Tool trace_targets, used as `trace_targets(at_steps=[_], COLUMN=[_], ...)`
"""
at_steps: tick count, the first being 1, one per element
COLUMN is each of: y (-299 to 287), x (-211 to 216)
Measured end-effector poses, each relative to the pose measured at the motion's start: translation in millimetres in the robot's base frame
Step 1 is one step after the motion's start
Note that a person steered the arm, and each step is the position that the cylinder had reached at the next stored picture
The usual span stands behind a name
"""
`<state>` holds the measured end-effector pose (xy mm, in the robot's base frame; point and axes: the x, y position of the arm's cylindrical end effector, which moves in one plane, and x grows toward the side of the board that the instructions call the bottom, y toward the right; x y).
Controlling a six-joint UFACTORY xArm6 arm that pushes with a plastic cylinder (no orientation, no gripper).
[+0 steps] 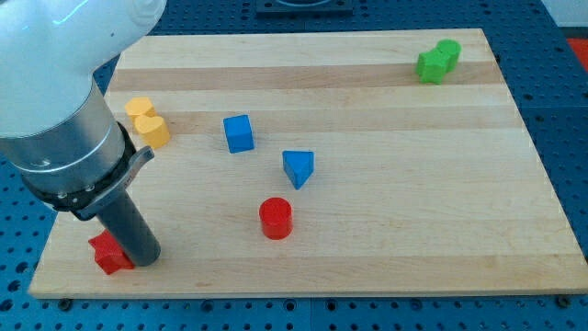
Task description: Move the red circle to the bottom left of the triangle
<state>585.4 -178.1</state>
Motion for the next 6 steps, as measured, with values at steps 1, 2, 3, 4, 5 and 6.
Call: trace_targets(at_steps=[1,2,3,4,5,6], y=[106.5,177.5,177.9,160.3,148.5,145.4], x=[1.3,1.0,-4.1,-27.3,-30.3,-41.1])
